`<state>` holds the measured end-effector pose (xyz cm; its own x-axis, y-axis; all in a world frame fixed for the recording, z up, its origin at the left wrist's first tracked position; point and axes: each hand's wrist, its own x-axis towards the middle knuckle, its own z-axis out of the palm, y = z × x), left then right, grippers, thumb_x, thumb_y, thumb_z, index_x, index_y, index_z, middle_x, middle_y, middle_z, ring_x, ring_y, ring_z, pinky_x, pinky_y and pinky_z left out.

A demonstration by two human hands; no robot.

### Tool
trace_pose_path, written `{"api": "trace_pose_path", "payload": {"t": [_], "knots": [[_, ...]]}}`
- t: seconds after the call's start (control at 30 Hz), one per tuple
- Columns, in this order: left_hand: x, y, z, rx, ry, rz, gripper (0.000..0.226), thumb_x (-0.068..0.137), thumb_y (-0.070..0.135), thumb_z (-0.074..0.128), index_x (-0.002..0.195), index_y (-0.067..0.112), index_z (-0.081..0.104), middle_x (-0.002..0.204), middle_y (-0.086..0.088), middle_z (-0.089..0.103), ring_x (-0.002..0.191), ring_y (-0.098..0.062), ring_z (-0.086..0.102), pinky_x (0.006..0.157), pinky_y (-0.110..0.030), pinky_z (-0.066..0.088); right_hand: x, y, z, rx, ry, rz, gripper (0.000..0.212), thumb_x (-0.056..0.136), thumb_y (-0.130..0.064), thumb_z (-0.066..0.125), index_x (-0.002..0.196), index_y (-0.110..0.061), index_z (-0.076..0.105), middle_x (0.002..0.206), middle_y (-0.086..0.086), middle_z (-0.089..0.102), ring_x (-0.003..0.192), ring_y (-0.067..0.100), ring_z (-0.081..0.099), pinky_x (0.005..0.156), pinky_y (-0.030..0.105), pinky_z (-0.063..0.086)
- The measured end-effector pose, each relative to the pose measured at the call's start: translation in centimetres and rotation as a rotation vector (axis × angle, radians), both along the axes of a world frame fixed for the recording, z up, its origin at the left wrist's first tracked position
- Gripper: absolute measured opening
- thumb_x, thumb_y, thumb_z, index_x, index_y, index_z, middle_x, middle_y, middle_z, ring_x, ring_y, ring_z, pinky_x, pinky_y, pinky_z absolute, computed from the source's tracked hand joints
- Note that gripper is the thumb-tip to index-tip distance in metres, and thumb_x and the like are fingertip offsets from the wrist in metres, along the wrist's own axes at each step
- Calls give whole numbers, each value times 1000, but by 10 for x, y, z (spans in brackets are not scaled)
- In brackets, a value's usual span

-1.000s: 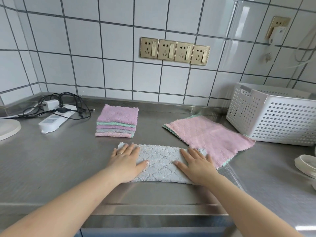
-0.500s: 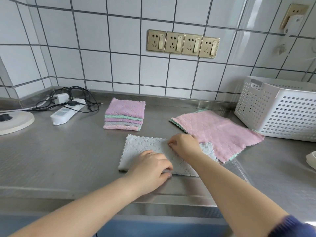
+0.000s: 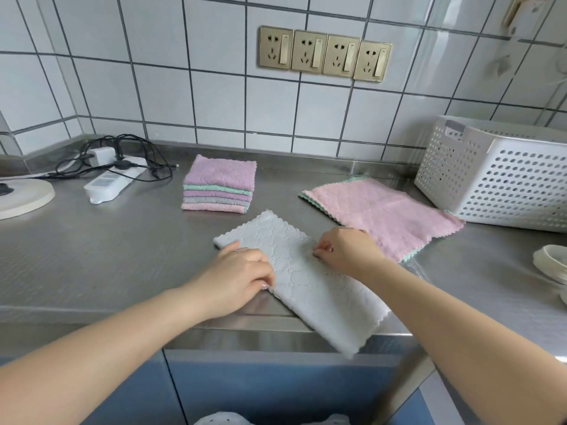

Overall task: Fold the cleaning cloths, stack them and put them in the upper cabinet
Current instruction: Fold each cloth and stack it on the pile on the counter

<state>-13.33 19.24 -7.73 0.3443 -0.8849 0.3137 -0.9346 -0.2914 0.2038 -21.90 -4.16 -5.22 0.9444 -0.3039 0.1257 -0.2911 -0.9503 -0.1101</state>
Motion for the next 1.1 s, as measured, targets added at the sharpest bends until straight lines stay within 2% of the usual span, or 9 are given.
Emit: {"api": "trace_pose_path", "payload": {"t": [0.17,0.37,0.53,0.63,0.8,0.9,1.0,1.07,1.1], "knots": [[14,14,3,13,44,-2,13,87,34,50,87,37,63,99,19,59,100,-2,54,110,-34,14,-37,14,4,-24,47,52,20,90,-42,55,95,-25,65,98,-8,63,97,16,60,88,31,43],[23,18,5,41,205,-34,27,89,18,59,97,43,53,101,43,48,104,28,35,113,-38,15,-62,29,7,-13,77,95,20,89,-41,56,94,-23,64,99,-5,63,92,18,61,79,29,48],[10,29,9,137,223,-85,34,79,41,49,112,42,59,129,37,36,121,31,14,119,-35,7,-83,21,0,-8,-80,334,27,83,-26,61,108,-23,70,119,1,62,109,22,59,95,36,47],[-7,41,14,289,247,-191,61,73,52,40,134,44,39,147,32,16,134,21,-1,117,-24,-6,-104,17,-1,89,49,435,52,80,-26,47,132,-30,54,144,-5,45,132,11,41,111,26,30],[-25,44,8,450,-37,-187,71,82,30,38,145,43,8,149,23,-16,135,10,-23,110,-19,-20,-120,9,-14,-87,207,488,77,77,-46,40,148,-40,12,157,-14,6,145,4,4,119,29,7],[-30,36,3,356,-79,-185,72,75,28,18,145,40,14,152,21,-3,138,8,-11,112,-20,-18,-119,14,-23,-166,76,511,68,81,-45,40,146,-37,24,155,-9,22,144,9,16,116,37,11],[-31,32,3,221,159,-195,54,84,26,34,135,47,36,142,31,27,135,10,20,119,-25,6,-115,19,-24,-20,-84,511,48,85,-27,47,132,-31,52,139,-14,49,134,1,36,114,30,15],[-34,29,12,71,407,-103,25,93,48,38,107,57,55,114,35,57,108,9,51,104,-11,30,-114,27,-18,213,-150,378,32,86,-18,49,111,-32,64,109,-32,60,108,-12,51,104,14,30],[-33,25,14,3,485,-15,24,94,49,38,87,48,61,89,23,65,84,6,57,83,-6,37,-111,31,-13,332,-190,283,20,90,-20,50,91,-33,65,81,-35,59,82,-12,54,82,10,39]]}}
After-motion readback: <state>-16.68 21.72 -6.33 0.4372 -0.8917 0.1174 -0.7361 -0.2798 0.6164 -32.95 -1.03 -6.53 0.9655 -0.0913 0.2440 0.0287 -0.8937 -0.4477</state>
